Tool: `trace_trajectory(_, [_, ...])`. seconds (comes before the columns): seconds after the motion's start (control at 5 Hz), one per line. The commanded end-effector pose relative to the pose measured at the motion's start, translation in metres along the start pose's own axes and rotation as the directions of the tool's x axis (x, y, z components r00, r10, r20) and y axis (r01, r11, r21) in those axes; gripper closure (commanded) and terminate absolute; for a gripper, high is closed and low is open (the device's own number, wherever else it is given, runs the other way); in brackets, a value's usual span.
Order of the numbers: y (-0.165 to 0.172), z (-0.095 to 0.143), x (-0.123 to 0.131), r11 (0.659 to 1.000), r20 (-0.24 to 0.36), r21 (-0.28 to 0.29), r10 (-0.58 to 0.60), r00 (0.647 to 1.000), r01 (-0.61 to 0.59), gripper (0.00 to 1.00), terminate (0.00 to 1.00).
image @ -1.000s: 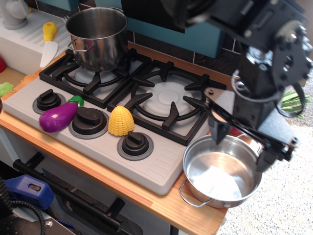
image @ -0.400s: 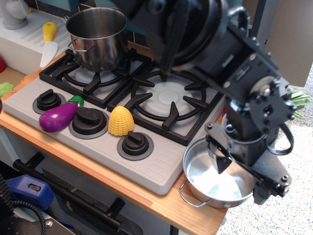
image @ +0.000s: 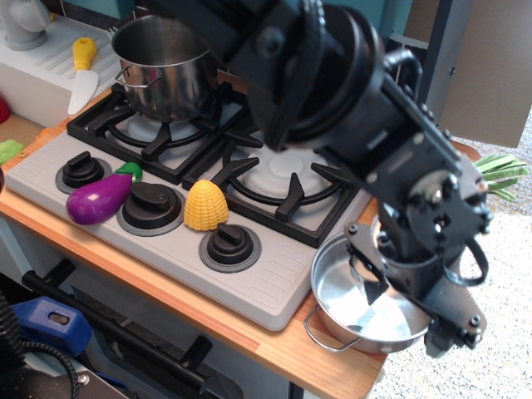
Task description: Put pot or pan on stove
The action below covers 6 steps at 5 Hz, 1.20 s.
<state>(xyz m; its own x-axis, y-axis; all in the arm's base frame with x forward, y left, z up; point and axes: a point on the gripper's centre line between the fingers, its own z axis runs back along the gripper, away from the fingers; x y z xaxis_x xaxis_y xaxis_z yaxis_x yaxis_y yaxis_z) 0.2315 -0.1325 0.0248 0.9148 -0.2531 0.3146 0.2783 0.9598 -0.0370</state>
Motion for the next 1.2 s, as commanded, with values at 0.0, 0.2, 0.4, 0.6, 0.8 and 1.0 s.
trace_trajectory(0.0, [-0.001, -0.014, -0.002, 1.000, 0.046, 0.022, 0.018, 0.999, -0.019, 0.00, 0.00])
trace_trajectory(0.2, [-0.003, -0.020, -0.004, 0.998, 0.066, 0.036, 0.045, 0.997, -0.048, 0.00, 0.00])
trace_trajectory(0.4, [-0.006, -0.018, -0.003, 0.997, 0.065, 0.028, 0.068, 0.996, -0.070, 1.00, 0.00])
trace_trajectory(0.6, [-0.010, -0.013, 0.001, 0.996, 0.045, 0.024, 0.084, 0.995, -0.085, 1.00, 0.00])
trace_trajectory(0.8, [-0.017, -0.001, 0.007, 0.994, 0.004, 0.057, 0.098, 0.995, -0.098, 1.00, 0.00])
trace_trajectory(1.0, [-0.022, 0.013, 0.015, 0.989, -0.031, 0.131, 0.069, 0.997, -0.064, 1.00, 0.00])
